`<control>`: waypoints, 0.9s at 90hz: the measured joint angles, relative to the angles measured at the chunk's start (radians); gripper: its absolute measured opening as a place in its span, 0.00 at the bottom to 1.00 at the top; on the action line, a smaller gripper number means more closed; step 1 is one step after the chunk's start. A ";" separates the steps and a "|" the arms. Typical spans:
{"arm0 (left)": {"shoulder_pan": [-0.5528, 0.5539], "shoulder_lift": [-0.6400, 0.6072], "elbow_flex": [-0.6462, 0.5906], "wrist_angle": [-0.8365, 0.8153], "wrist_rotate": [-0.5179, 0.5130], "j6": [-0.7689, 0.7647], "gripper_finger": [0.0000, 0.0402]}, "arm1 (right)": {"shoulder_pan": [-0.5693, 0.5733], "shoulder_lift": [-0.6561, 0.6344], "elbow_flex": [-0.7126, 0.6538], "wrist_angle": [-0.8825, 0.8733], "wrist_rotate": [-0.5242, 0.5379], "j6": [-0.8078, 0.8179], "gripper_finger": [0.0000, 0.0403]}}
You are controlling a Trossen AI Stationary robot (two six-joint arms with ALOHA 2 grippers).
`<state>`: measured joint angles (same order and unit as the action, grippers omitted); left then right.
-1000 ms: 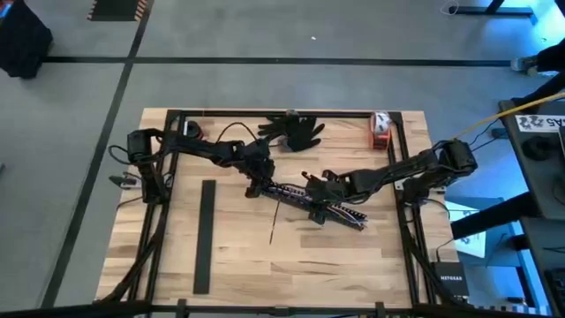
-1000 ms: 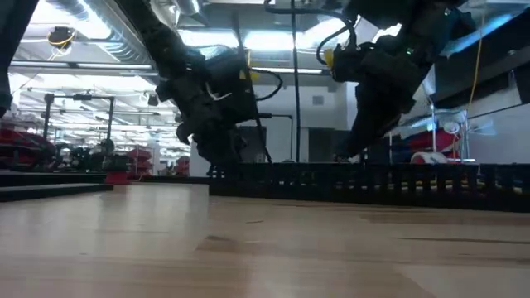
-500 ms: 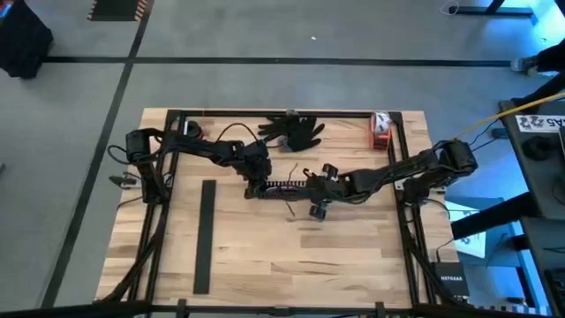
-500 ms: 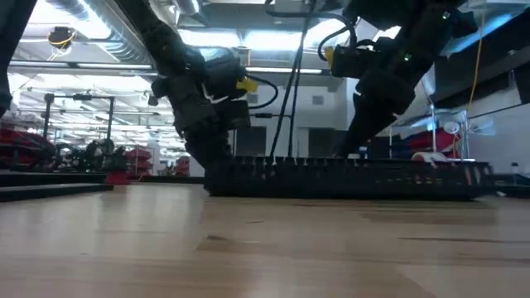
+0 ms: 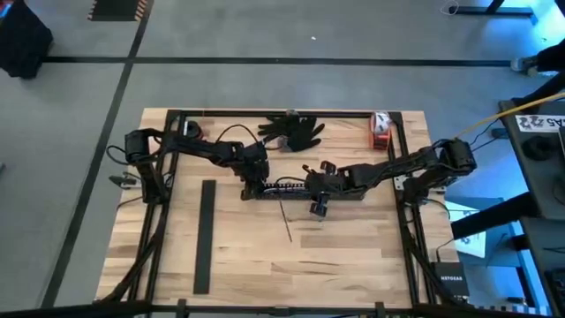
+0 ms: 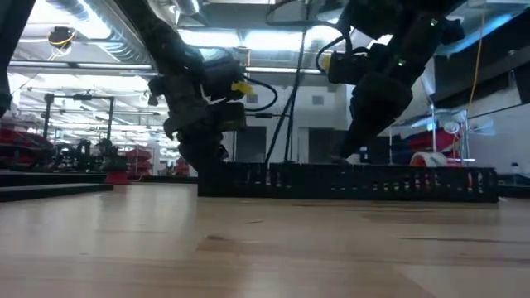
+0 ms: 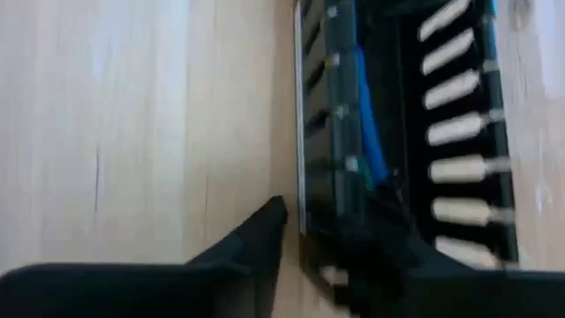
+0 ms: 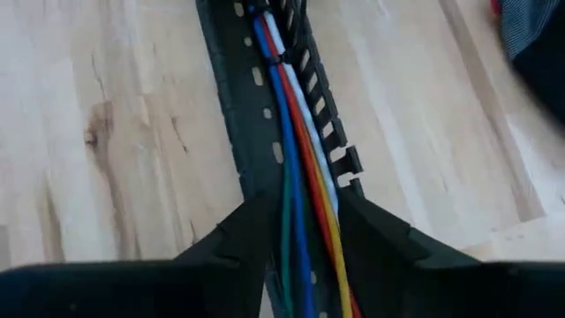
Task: Ziptie cables
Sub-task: Close the cable duct
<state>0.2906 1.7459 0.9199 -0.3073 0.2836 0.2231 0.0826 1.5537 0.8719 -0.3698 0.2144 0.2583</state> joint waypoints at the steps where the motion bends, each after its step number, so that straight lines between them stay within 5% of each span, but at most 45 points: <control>1: 0.000 -0.005 0.000 -0.002 0.000 0.002 0.33 | 0.000 -0.001 0.000 0.000 -0.002 0.000 0.33; 39: 0.000 -0.191 0.002 -0.112 -0.113 0.046 0.51 | -0.013 -0.022 0.072 -0.100 -0.008 0.034 0.35; 67: -0.001 -0.322 0.002 -0.297 -0.151 0.029 0.52 | -0.049 -0.022 0.113 -0.101 -0.069 0.131 0.67; 81: -0.003 -0.398 0.004 -0.421 -0.152 -0.012 0.52 | -0.051 -0.022 0.122 -0.101 -0.080 0.130 0.75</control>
<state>0.2876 1.3478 0.9237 -0.7285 0.1320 0.2115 0.0319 1.5321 0.9936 -0.4703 0.1345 0.3885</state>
